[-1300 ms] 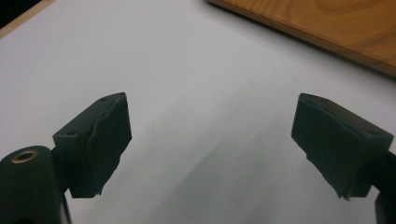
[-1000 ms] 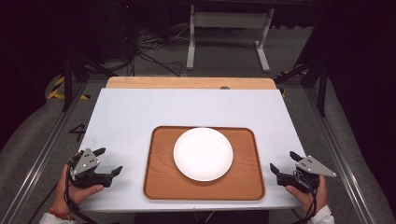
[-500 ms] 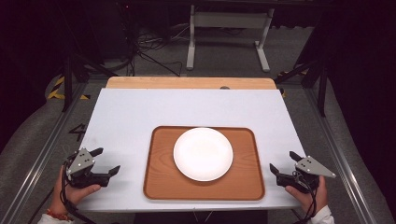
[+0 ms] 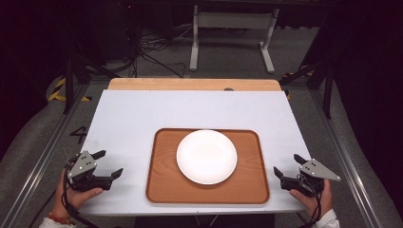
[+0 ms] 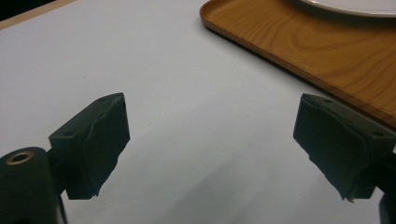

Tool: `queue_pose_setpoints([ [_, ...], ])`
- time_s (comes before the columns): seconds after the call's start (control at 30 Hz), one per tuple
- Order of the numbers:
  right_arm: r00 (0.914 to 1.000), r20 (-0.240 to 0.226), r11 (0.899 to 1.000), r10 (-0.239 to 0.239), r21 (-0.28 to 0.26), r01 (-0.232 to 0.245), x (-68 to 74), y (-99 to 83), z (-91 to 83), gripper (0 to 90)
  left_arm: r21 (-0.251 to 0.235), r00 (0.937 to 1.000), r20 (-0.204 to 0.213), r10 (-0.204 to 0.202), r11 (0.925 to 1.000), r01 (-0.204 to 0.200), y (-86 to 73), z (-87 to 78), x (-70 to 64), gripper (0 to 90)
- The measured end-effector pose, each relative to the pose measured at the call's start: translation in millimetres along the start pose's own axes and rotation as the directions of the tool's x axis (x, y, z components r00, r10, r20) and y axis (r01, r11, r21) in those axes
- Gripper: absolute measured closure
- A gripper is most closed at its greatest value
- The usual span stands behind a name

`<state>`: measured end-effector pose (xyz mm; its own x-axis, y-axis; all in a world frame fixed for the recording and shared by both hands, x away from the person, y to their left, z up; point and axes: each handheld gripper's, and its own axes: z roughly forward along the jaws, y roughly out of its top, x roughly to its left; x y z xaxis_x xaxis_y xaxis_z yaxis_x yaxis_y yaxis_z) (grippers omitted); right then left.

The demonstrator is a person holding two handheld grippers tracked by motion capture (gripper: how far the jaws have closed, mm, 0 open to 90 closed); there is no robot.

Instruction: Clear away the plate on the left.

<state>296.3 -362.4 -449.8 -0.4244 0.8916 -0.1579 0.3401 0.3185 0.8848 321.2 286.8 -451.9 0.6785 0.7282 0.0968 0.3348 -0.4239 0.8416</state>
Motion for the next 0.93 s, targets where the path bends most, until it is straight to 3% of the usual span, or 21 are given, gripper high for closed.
queue_pose_setpoints([
  [0.93,0.9999,0.001,1.0,0.016,0.002,-0.016,-2.6,-1.6,0.5,12.4,0.028,0.9997,0.0,0.023,0.9993,-0.023,2.3,6.5,-4.3,11.7],
])
